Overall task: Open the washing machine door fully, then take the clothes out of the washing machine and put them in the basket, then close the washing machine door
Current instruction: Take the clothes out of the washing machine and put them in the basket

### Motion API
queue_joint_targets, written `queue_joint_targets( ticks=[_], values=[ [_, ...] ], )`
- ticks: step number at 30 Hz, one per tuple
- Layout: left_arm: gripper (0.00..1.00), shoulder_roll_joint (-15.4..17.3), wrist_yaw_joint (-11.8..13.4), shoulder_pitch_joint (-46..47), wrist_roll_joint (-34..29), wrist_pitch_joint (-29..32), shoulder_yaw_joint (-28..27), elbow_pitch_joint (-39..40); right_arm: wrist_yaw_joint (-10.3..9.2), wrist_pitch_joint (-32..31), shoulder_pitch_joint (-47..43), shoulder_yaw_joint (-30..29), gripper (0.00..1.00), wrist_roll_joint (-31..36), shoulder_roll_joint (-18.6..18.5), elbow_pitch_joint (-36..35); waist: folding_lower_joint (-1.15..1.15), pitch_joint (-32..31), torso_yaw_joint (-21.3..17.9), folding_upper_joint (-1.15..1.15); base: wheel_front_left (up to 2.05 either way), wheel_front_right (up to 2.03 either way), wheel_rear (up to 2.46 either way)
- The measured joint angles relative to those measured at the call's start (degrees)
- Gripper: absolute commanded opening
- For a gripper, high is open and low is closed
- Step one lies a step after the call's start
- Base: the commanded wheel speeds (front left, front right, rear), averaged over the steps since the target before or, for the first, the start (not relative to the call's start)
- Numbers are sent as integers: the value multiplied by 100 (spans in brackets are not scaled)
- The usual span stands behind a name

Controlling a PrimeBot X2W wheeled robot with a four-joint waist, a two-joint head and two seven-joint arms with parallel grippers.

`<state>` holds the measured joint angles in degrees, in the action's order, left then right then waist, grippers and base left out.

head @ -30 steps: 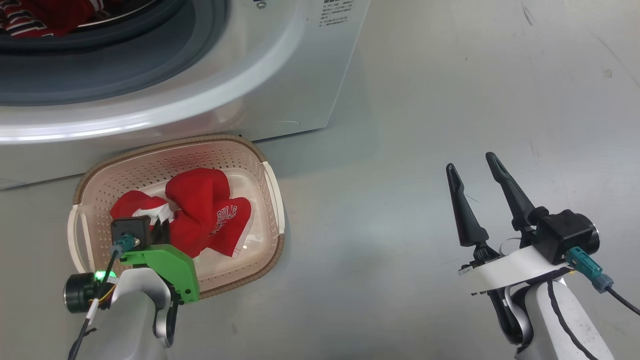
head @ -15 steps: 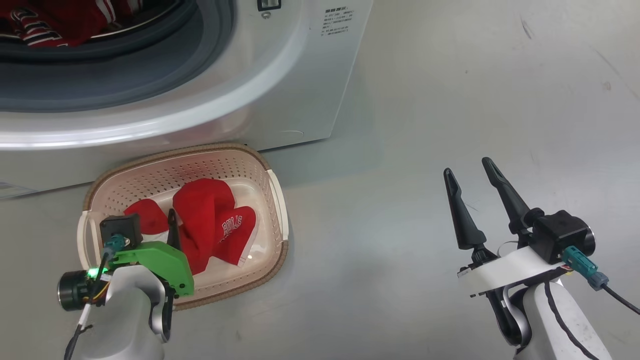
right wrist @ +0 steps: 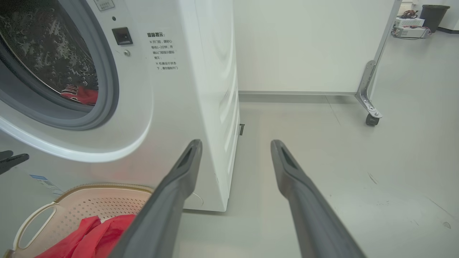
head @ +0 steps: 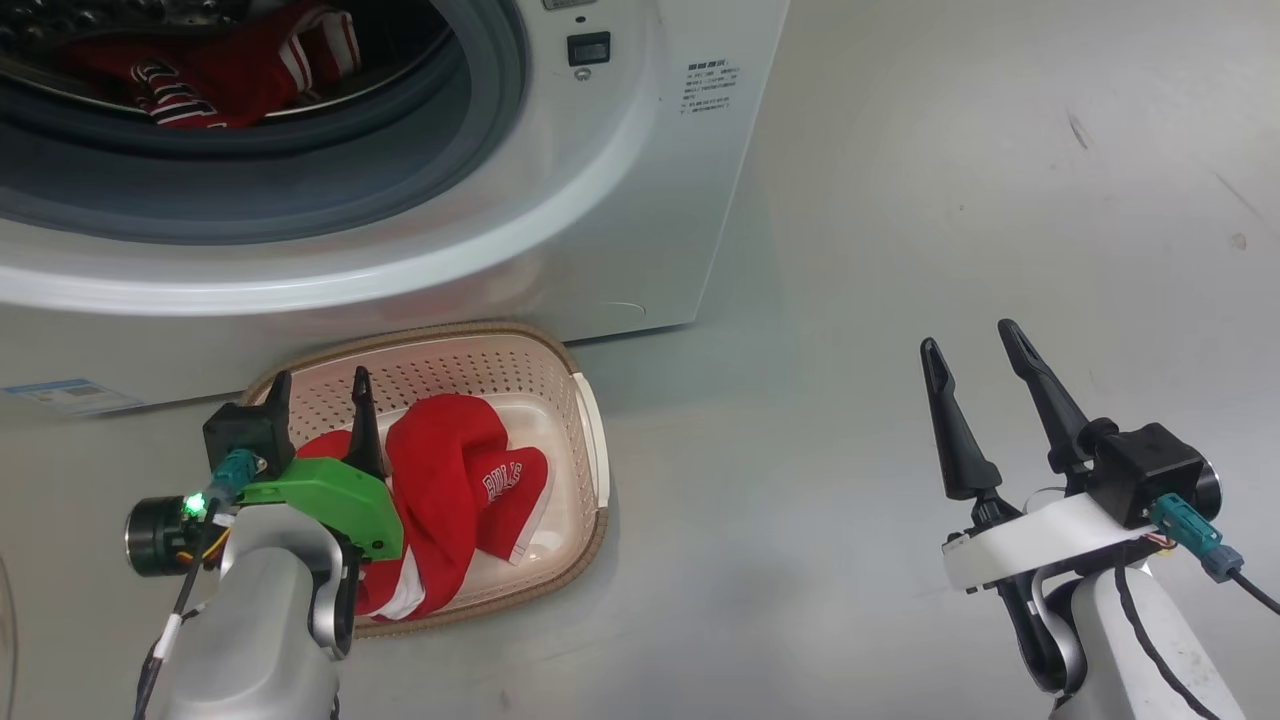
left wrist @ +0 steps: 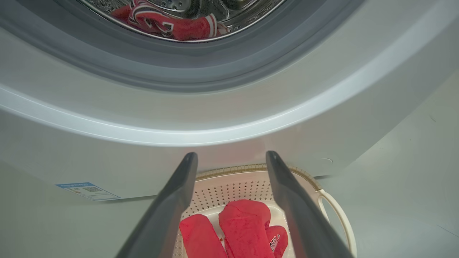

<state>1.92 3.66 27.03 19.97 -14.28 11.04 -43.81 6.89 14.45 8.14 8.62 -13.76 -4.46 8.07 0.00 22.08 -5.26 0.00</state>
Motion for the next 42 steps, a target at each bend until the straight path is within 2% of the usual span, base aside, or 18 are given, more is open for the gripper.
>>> queue_joint_targets(
  ticks=[7, 13, 20, 31, 42],
  values=[
    [100, -3, -1, -8, -144, 0, 25, 466, -8, 0, -65, -1, 100, 1, 3, 30, 0, -289, 168, 0, 0, 0, 0],
    [100, 11, 8, -102, -281, 0, -79, 1204, -57, 0, -211, -1, 100, 5, 7, 78, 0, -593, 255, 0, 0, 0, 0],
    [100, 46, 65, -661, -450, -10, -154, 1814, -154, 0, -377, -47, 100, 21, 16, 111, 0, -977, 317, 0, 0, 0, 0],
    [100, 56, 129, -1588, -499, -11, -163, 2358, -297, 0, -764, -114, 100, 27, 21, 109, 0, -1527, 411, 0, 0, 0, 0],
    [100, 77, 170, -2336, -538, -11, -159, 2866, -354, 0, -1029, -70, 100, 71, 45, 26, 0, -1900, 468, 0, 0, 0, 0]
  ],
)
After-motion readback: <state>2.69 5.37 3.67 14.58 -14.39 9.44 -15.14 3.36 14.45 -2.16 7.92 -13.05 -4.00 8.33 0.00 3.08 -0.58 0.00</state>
